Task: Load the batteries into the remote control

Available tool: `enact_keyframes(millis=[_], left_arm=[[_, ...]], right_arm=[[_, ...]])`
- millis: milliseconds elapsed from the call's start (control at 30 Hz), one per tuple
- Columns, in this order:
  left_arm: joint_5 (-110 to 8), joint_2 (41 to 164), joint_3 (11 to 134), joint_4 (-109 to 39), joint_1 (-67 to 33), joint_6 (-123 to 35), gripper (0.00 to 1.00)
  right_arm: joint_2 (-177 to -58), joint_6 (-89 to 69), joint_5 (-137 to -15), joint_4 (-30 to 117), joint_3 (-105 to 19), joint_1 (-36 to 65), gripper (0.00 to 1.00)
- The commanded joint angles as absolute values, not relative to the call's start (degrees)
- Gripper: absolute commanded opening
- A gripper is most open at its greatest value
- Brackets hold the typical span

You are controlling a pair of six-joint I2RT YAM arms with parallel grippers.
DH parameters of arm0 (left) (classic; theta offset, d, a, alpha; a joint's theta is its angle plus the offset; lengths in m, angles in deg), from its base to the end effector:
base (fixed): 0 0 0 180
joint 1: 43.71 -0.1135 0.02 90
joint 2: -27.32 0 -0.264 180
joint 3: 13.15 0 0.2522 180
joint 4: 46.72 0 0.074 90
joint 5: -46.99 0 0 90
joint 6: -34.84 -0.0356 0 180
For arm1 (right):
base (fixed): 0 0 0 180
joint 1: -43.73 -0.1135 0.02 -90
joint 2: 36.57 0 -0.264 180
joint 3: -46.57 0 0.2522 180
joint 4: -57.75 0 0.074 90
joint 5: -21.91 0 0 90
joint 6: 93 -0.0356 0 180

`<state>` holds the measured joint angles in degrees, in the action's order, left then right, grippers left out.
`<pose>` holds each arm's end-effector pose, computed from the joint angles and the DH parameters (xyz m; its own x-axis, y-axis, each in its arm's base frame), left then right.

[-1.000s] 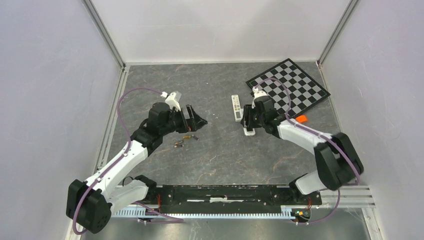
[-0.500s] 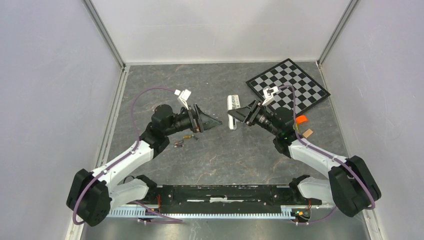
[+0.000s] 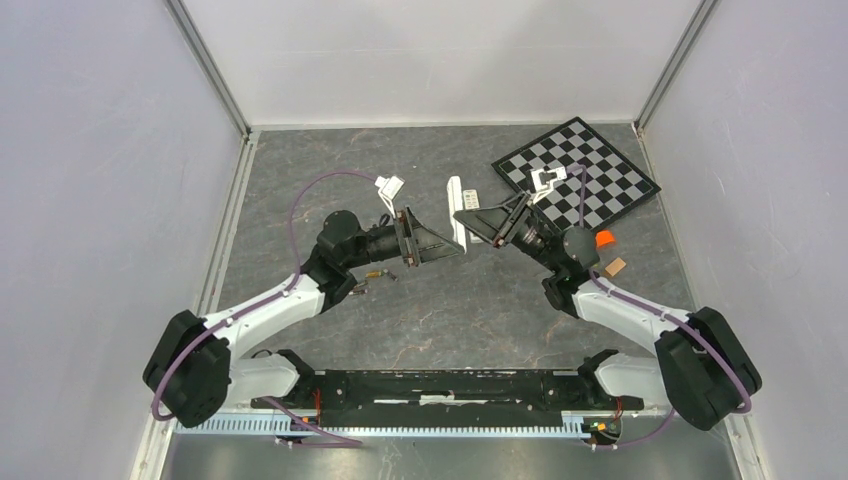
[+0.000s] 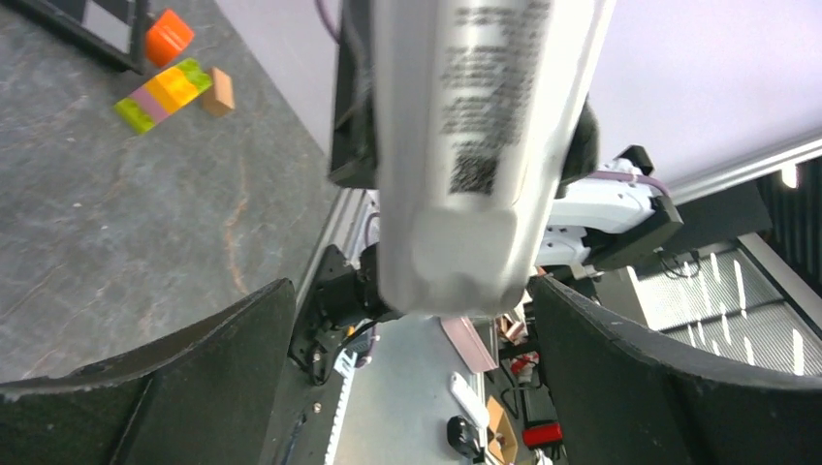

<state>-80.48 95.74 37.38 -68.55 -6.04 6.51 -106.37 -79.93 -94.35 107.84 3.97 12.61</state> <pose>0.1965 -0.1790 0.2885 -0.8240 -0.2464 -0.5102 0.5060 0.0852 -0.8583 0.2065 0.1431 0.2872 -0.7161 0.5881 -0.3760 -0.5081 -0.0698 0.8585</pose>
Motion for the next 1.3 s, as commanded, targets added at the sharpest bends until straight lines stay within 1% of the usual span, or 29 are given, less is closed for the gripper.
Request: enact_keyframes(millis=[0, 100, 233, 433, 533, 633, 700, 733, 833, 867, 933, 1000, 1033, 1100, 1267], left_arm=[[-81.6, 96.9, 40.8, -76.5, -3.9, 11.2, 0.97], [-81.2, 97.2, 40.6, -77.3, -3.4, 11.9, 0.96], [-80.2, 97.3, 40.2, -78.1, -3.1, 12.3, 0.90], [-80.3, 98.7, 40.6, -78.2, -2.8, 12.2, 0.66], [-80.5, 98.9, 40.8, -77.3, -2.7, 10.6, 0.52], [-80.0, 97.9, 41.8, -71.0, -2.8, 5.6, 0.36], [-78.8, 96.4, 43.6, -62.3, -2.7, -1.1, 0.24], [-78.0, 95.8, 44.5, -59.0, -2.7, -4.4, 0.18], [-76.8, 94.0, 47.0, -47.2, -2.8, -14.5, 0.12], [-75.9, 93.7, 47.6, -43.4, -2.8, -18.0, 0.10], [-72.9, 93.1, 49.2, -36.8, -2.8, -23.1, 0.06], [-69.7, 93.3, 50.8, -30.1, -2.8, -28.0, 0.02], [-68.3, 93.5, 51.5, -28.3, -2.8, -29.6, 0.02], [-65.4, 94.1, 52.1, -25.4, -2.8, -32.6, 0.02], [-61.1, 95.8, 53.0, -21.8, -2.5, -38.2, 0.02]], right_arm=[[-107.4, -81.5, -93.8, 114.0, 4.3, 11.4, 0.37], [-107.9, -81.5, -93.3, 114.5, 4.5, 11.2, 0.36], [-108.3, -81.6, -92.7, 115.3, 4.7, 11.0, 0.36], [-108.8, -81.4, -92.3, 115.7, 4.7, 10.7, 0.36], [-109.0, -80.9, -92.2, 115.5, 4.7, 10.7, 0.37], [-108.8, -79.4, -92.3, 114.0, 4.5, 10.7, 0.37], [-108.2, -77.7, -92.1, 111.4, 4.5, 10.8, 0.40], [-107.7, -76.6, -92.0, 110.2, 4.6, 10.8, 0.42], [-106.3, -73.3, -92.1, 107.8, 4.9, 10.9, 0.55], [-105.8, -72.0, -92.3, 107.4, 5.0, 11.1, 0.60], [-104.5, -69.5, -92.5, 104.7, 5.0, 11.3, 0.75], [-102.7, -65.2, -92.4, 99.1, 3.9, 11.3, 0.85], [-101.8, -62.3, -92.2, 95.0, 2.7, 11.3, 0.89], [-100.0, -56.4, -91.1, 83.2, -0.6, 11.3, 0.94], [-99.3, -45.2, -85.7, 61.6, -9.6, 11.3, 0.96]])
